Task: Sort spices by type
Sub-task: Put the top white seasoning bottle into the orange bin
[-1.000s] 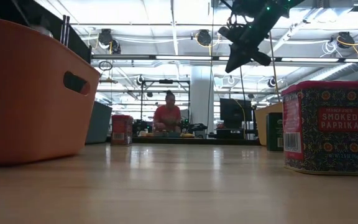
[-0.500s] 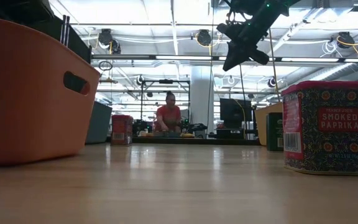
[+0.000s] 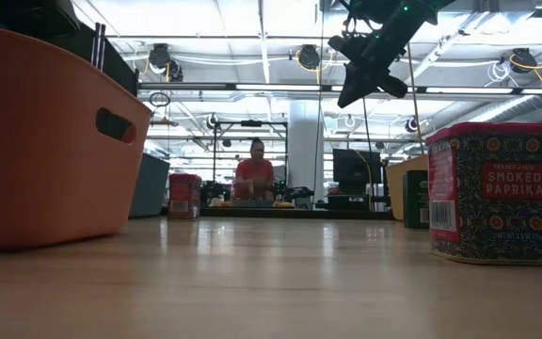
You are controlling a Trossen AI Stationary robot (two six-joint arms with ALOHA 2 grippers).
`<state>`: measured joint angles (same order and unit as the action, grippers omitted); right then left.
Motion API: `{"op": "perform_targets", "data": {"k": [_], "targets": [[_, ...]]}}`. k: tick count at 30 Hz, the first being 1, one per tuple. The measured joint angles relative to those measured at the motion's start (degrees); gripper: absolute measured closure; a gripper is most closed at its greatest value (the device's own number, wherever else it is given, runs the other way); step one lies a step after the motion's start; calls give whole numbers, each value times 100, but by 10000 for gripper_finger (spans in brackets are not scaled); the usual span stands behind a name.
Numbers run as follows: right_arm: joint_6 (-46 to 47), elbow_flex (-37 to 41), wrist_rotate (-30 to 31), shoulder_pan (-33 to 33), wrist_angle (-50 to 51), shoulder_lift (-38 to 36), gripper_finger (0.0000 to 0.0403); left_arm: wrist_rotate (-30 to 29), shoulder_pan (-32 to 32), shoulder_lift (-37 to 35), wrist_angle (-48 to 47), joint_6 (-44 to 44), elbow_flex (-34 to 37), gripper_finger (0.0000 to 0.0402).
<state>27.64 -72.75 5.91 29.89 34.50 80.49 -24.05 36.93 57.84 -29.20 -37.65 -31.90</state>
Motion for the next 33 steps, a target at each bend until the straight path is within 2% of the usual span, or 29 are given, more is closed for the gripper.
{"op": "perform_targets", "data": {"k": [14, 21, 33], "targets": [[-27, 0, 2, 0, 0, 0, 403, -91, 2, 348, 86, -123, -13, 193], [-27, 0, 2, 2, 2, 0, 403, -143, 0, 356, 1, -251, -8, 162], [-29, 0, 2, 2, 2, 0, 403, 135, 0, 336, -19, -216, -27, 155]]}}
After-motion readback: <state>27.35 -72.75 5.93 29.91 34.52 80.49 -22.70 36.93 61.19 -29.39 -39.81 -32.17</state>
